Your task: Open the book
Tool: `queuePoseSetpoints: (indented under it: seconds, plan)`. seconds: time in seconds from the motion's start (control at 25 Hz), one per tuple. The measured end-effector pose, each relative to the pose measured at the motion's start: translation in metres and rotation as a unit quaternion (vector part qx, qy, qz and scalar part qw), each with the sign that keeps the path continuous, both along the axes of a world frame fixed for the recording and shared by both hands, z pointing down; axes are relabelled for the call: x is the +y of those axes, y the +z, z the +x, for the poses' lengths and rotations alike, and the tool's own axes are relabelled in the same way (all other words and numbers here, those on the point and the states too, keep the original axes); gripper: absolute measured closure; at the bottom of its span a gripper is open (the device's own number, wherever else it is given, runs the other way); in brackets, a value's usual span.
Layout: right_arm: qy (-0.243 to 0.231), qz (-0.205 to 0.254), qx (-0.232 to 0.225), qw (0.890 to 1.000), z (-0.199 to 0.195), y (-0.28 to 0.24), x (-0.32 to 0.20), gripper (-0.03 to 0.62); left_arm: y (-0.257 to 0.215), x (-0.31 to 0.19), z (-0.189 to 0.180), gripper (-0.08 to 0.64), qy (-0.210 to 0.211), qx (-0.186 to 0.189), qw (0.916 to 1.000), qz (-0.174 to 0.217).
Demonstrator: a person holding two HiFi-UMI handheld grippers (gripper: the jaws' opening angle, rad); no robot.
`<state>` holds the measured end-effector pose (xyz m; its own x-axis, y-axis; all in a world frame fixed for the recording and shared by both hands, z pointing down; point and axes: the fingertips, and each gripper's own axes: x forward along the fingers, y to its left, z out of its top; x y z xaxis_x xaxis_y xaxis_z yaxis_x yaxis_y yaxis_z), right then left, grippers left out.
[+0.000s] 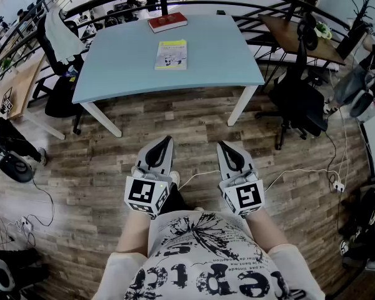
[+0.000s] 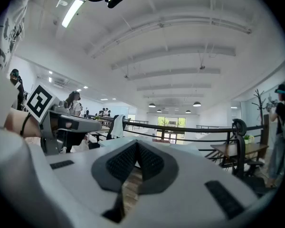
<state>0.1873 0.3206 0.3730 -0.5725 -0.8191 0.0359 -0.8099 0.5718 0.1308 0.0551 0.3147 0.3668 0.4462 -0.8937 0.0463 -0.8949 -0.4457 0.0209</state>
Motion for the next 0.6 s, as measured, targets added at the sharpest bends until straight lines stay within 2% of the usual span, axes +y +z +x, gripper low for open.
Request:
queuePoseSetpoints:
  seconds: [0.36, 0.6]
  plan:
    - [0.002, -0.014, 0.0, 1.0, 0.001, 0.008, -0.013, 0.583, 0.006, -0.011, 0.001, 0.541, 0.002, 0.007, 0.9999, -0.012]
    - [-0.001, -0.037, -0.022, 0.999, -0.009, 0.018, -0.027, 0.581, 0.014, -0.029, -0.01, 0.541, 0.005, 0.02, 0.9995, -0.023]
